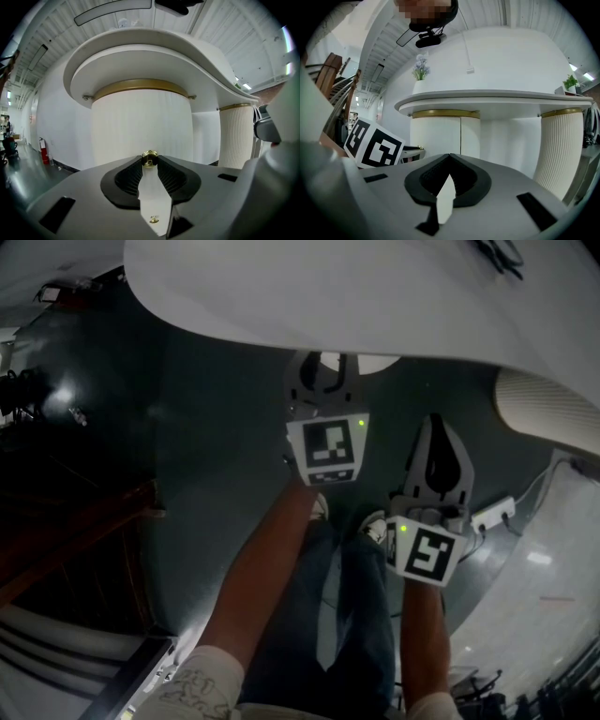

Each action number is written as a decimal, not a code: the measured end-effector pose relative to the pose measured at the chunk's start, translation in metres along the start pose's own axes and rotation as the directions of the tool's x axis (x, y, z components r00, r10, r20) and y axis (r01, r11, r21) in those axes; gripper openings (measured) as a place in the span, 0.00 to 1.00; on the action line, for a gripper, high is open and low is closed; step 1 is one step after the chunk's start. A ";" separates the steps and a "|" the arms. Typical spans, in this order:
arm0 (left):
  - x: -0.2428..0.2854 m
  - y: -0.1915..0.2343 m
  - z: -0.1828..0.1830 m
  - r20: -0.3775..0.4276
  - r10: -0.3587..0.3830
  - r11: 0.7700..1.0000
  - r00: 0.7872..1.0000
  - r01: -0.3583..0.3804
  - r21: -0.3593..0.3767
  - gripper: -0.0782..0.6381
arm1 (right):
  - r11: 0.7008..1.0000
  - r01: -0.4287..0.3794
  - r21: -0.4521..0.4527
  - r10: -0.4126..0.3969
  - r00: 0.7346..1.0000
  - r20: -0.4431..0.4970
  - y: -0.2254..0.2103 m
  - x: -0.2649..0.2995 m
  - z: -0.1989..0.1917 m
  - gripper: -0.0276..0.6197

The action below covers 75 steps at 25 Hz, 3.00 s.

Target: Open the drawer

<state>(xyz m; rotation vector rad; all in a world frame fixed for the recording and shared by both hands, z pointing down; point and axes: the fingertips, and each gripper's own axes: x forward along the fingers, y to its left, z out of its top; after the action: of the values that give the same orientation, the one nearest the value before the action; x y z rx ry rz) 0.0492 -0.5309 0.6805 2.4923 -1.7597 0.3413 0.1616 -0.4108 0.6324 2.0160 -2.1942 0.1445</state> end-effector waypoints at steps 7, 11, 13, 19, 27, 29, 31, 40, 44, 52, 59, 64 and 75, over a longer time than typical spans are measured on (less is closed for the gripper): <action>-0.010 0.000 0.001 0.014 -0.003 1.000 1.000 0.003 -0.003 0.25 | 1.000 0.007 0.003 -0.007 1.000 0.004 0.003 -0.007 0.002 0.05; -0.037 -0.003 -0.004 0.045 -0.005 1.000 0.999 0.006 -0.020 0.25 | 1.000 0.005 -0.004 -0.005 1.000 0.007 0.004 -0.014 0.003 0.05; -0.052 -0.007 -0.009 0.045 -0.008 1.000 0.999 0.009 -0.028 0.25 | 1.000 0.008 -0.009 -0.008 1.000 0.011 0.001 -0.018 0.003 0.05; -0.098 -0.015 -0.021 0.046 -0.005 0.999 0.999 0.007 -0.041 0.25 | 0.999 -0.002 -0.035 0.003 1.000 0.025 0.002 -0.038 0.003 0.05; -0.188 -0.019 -0.045 0.058 0.011 0.996 0.998 -0.006 -0.085 0.25 | 0.999 -0.025 -0.049 0.027 0.998 0.053 0.028 -0.102 -0.009 0.05; -0.214 -0.023 -0.055 0.069 0.009 0.997 0.998 -0.003 -0.081 0.25 | 0.998 -0.023 -0.063 0.027 0.997 0.069 0.033 -0.126 -0.017 0.05; -0.226 -0.025 -0.058 0.061 0.013 0.996 0.998 -0.007 -0.094 0.25 | 0.998 -0.021 -0.061 0.026 0.997 0.074 0.035 -0.135 -0.017 0.05; -0.227 -0.025 -0.055 0.035 -0.028 0.998 0.999 0.030 -0.046 0.25 | 0.998 0.016 -0.064 -0.012 0.998 0.059 0.041 -0.159 -0.013 0.05; -0.230 -0.024 -0.055 0.039 -0.047 0.998 0.998 0.049 -0.029 0.25 | 0.998 0.041 -0.046 -0.038 0.997 0.064 0.054 -0.186 -0.010 0.05; -0.238 -0.026 -0.043 0.081 -0.065 0.997 0.995 0.069 -0.038 0.26 | 0.997 0.063 -0.046 -0.059 0.995 0.077 0.064 -0.208 -0.005 0.05; -0.275 -0.025 0.004 0.183 -0.075 0.996 0.980 0.082 -0.028 0.26 | 0.997 0.060 -0.044 -0.055 0.992 0.115 0.071 -0.215 0.025 0.05; -0.307 -0.016 0.053 0.205 -0.036 0.989 0.978 0.064 -0.136 0.26 | 0.998 0.053 -0.042 -0.046 0.988 0.146 0.075 -0.222 0.066 0.05; -0.390 0.009 0.204 0.278 0.015 0.991 0.961 0.023 -0.132 0.25 | 0.997 0.077 -0.028 -0.069 0.973 0.220 0.065 -0.265 0.200 0.05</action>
<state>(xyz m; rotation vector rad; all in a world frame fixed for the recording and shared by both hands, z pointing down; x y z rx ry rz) -0.0552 -0.2127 0.3955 2.5475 -1.8007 -0.1330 0.1078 -0.1811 0.3900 2.1824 -2.2224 -0.1321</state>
